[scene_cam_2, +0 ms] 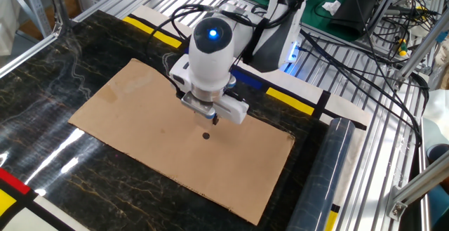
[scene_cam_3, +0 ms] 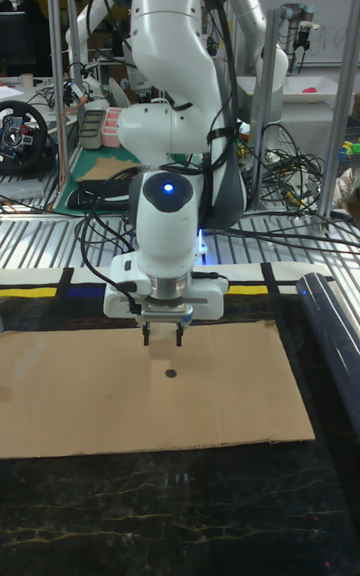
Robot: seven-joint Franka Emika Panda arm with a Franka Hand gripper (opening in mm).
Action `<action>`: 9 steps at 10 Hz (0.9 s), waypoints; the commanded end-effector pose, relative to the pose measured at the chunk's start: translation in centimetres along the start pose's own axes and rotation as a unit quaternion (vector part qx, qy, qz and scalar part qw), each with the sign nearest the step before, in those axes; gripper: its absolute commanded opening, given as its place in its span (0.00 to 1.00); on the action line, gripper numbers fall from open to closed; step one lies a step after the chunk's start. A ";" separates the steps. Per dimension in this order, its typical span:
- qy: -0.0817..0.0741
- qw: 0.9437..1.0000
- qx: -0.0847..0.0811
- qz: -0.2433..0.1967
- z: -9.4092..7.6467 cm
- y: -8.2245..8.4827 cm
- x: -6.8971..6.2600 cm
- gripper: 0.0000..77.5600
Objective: Grab the block and place it at the designated location
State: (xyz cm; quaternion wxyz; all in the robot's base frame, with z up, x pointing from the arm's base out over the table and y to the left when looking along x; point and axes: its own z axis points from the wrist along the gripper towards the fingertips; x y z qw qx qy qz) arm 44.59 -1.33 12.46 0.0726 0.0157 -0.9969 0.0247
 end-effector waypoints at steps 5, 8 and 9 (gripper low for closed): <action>-0.018 0.999 -0.013 -0.024 -0.2 0.1 0.0 0.01; -0.038 0.998 -0.006 -0.051 -0.2 0.1 0.0 0.01; -0.039 0.998 -0.007 -0.056 -0.2 0.1 0.0 0.01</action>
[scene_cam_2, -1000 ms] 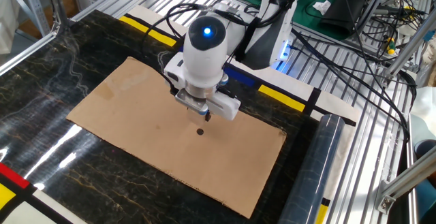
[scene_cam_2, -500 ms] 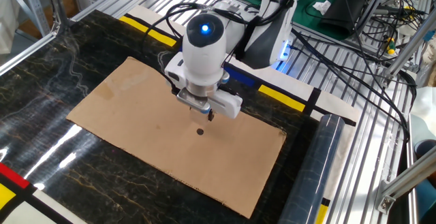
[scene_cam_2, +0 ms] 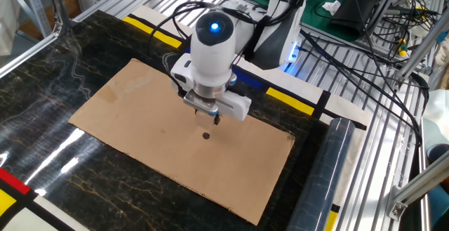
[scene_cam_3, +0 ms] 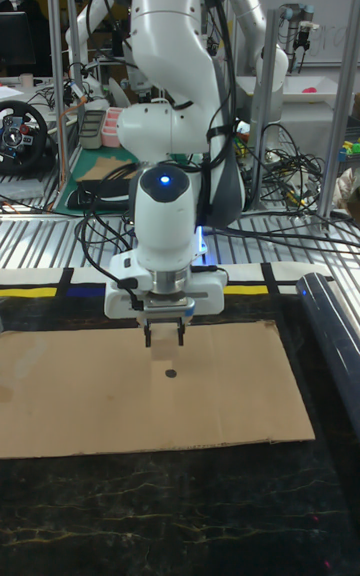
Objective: Grab the block and place it at the designated location
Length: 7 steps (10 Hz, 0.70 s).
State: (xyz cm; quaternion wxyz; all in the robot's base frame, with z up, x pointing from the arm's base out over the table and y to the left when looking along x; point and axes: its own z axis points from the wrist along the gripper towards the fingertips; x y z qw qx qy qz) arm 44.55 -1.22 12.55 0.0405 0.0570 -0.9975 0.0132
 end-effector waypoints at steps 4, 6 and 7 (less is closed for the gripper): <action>-0.022 0.999 -0.004 -0.023 1.0 0.4 -0.7 0.01; -0.022 0.999 -0.004 -0.024 0.7 0.5 -0.8 0.01; -0.021 0.999 -0.003 -0.024 0.4 0.7 -0.9 0.01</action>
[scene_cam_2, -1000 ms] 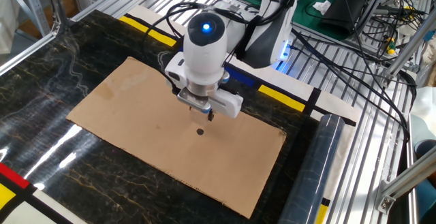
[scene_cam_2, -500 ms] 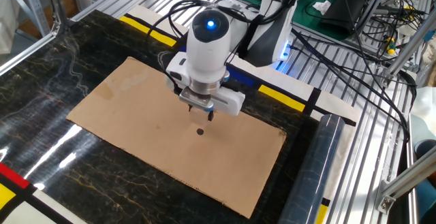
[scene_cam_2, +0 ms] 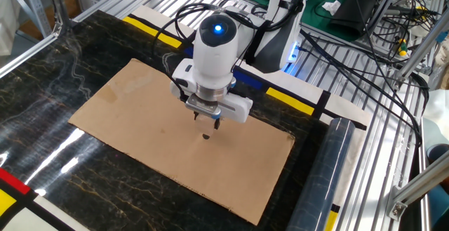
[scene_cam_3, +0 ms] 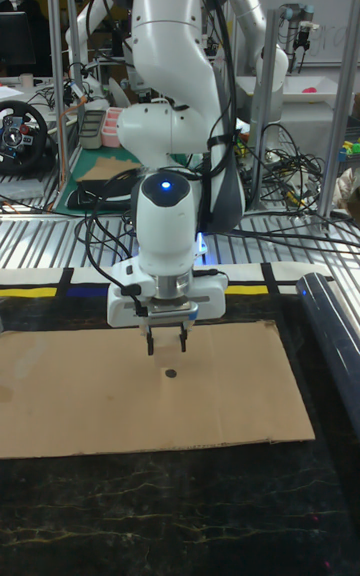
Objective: Grab the block and place it at the designated location
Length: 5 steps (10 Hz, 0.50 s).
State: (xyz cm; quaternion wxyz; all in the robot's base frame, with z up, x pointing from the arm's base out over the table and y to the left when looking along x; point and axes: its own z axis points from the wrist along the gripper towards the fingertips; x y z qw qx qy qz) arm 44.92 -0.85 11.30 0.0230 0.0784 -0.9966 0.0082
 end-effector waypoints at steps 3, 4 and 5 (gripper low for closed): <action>-0.003 1.000 0.000 -0.003 -1.1 0.2 -0.7 0.01; -0.003 1.000 0.000 -0.003 -1.1 0.2 -0.7 0.01; -0.003 1.000 0.000 -0.003 -1.0 0.2 -0.7 0.01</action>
